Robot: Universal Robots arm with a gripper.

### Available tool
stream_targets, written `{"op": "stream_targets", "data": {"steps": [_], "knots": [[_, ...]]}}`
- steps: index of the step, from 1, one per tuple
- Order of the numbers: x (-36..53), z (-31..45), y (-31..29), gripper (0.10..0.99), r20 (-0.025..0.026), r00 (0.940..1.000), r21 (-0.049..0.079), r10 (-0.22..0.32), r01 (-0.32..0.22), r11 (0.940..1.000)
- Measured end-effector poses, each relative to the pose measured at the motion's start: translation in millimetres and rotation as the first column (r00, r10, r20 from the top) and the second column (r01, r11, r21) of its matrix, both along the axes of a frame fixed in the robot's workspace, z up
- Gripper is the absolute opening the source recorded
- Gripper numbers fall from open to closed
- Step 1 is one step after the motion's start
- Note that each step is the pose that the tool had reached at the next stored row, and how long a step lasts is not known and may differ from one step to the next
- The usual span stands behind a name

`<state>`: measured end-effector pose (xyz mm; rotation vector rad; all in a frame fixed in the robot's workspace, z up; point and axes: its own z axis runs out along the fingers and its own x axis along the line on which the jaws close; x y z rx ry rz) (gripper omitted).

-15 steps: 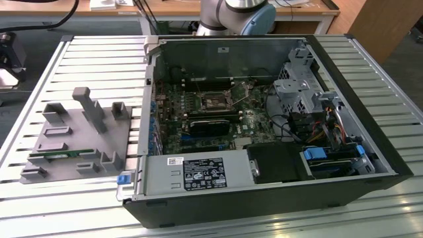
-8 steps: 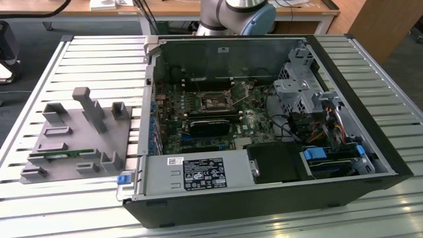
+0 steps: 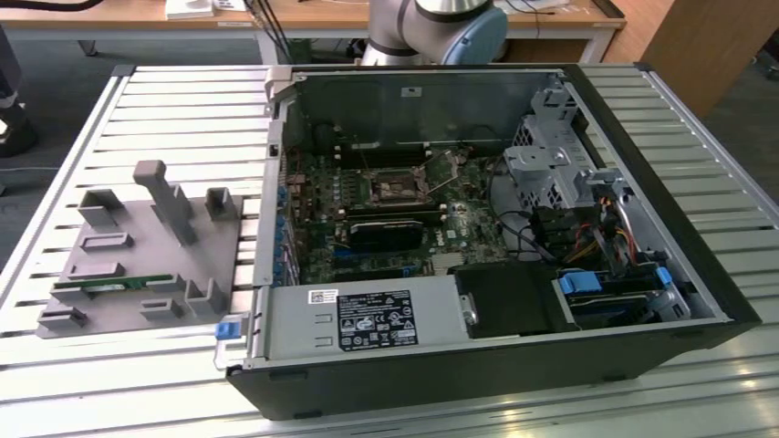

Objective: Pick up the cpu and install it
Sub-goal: 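Pick up the cpu and move it towards the insertion slot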

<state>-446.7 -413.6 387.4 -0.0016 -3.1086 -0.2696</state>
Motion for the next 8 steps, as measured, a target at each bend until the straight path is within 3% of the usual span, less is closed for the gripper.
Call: {"op": "stream_targets", "data": {"steps": [2, 3, 8], "knots": [[0.0, 0.4, 0.6, 0.537, 0.0, 1.0, -0.035, 0.0, 0.0, 0.9994], [0.1, 1.4, 1.0, 0.537, 0.0002, 1.0, -0.046, 0.0, 0.0, 0.9989], [0.6, 8.6, 3.1, 0.537, 0.0001, 1.0, -0.078, 0.0, 0.0, 0.9969]]}}
